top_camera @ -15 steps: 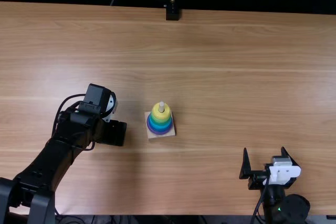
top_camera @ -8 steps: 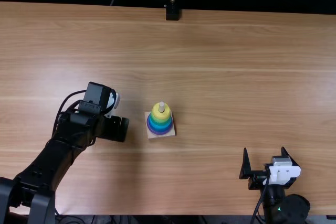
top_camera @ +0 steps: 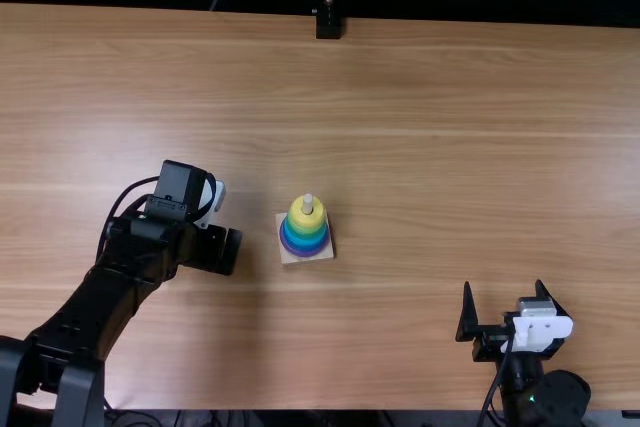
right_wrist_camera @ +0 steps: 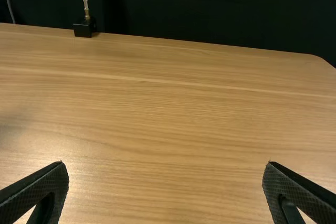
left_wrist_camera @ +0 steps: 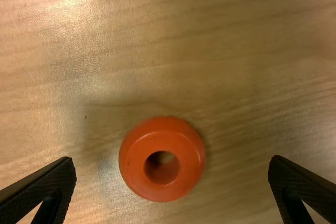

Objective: Build the Hanoi tower: stack the rings onto the peg from bottom to top in this color order: purple, dark blue, light blue, dark green, light green, yellow, orange.

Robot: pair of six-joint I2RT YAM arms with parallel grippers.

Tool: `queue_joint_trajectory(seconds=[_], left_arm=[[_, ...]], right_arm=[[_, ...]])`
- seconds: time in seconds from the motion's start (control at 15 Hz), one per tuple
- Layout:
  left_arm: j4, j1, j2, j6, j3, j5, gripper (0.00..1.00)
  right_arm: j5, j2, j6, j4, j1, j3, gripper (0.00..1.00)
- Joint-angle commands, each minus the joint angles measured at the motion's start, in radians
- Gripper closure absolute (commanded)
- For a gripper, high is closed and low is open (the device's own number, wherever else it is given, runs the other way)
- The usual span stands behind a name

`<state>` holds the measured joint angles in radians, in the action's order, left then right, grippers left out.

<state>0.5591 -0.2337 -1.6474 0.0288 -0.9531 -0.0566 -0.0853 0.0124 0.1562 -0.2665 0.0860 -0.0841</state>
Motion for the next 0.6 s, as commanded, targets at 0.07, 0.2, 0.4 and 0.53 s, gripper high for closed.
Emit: queue_joint_trajectory(seconds=[0.07,0.2,0.4,0.53], left_arm=[[-0.003,0.017,-0.029,-0.016,0.013,-0.008,0.00],[-0.003,0.039,-0.051,-0.010,0.011,-0.023,0.00],[-0.001,0.060,-0.061,-0.010,0.004,-0.024,0.00],[-0.001,0.060,-0.061,-0.012,0.011,-0.024,0.00]], right_arm=[[0.002,-0.012,0.004,-0.053,0.011,0.069,0.00],[0.002,-0.012,0.002,-0.053,0.011,0.069,0.00],[0.002,-0.012,0.002,-0.053,0.011,0.069,0.00],[0.002,-0.012,0.002,-0.053,0.011,0.069,0.00]])
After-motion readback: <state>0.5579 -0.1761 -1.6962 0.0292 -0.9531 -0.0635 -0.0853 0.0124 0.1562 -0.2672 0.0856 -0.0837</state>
